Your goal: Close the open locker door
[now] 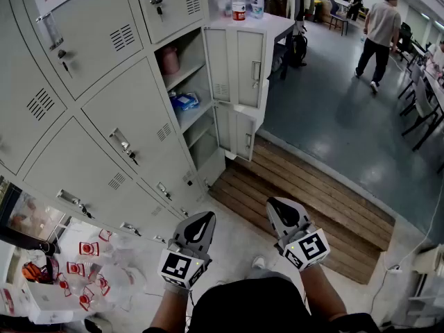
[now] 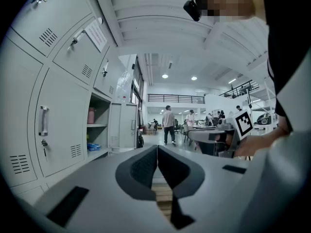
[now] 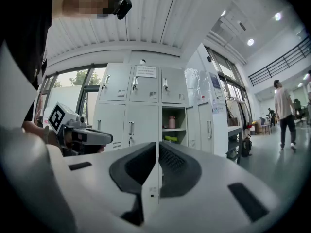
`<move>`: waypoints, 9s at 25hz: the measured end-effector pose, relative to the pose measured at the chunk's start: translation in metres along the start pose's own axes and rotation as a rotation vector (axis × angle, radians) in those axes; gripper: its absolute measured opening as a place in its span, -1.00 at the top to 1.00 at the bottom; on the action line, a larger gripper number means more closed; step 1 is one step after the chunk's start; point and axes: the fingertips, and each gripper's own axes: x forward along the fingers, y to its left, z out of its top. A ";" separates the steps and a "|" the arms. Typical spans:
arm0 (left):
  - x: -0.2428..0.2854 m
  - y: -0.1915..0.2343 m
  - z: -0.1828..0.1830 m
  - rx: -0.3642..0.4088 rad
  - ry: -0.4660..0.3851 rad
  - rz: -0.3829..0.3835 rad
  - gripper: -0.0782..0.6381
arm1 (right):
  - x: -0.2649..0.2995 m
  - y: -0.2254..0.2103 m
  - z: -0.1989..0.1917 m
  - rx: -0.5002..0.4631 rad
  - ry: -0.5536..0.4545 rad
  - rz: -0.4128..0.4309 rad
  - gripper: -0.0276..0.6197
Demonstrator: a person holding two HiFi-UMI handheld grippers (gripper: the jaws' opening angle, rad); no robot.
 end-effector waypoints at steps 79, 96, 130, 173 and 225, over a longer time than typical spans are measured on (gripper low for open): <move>0.216 0.284 0.021 -0.041 0.058 0.266 0.72 | 0.371 -0.371 0.021 -0.007 -0.050 -0.154 0.34; 0.193 0.258 0.009 -0.061 0.101 0.311 0.72 | 0.356 -0.332 0.018 0.007 -0.058 -0.036 0.44; 0.100 0.272 -0.004 -0.111 0.048 0.504 0.72 | 0.406 -0.101 0.012 -0.065 -0.018 0.451 0.46; 0.062 0.318 -0.014 -0.138 0.071 0.706 0.72 | 0.532 -0.030 0.013 0.116 -0.066 0.599 0.45; 0.252 0.236 -0.023 -0.119 0.109 0.042 0.72 | 0.294 -0.180 -0.054 0.115 0.131 0.073 0.55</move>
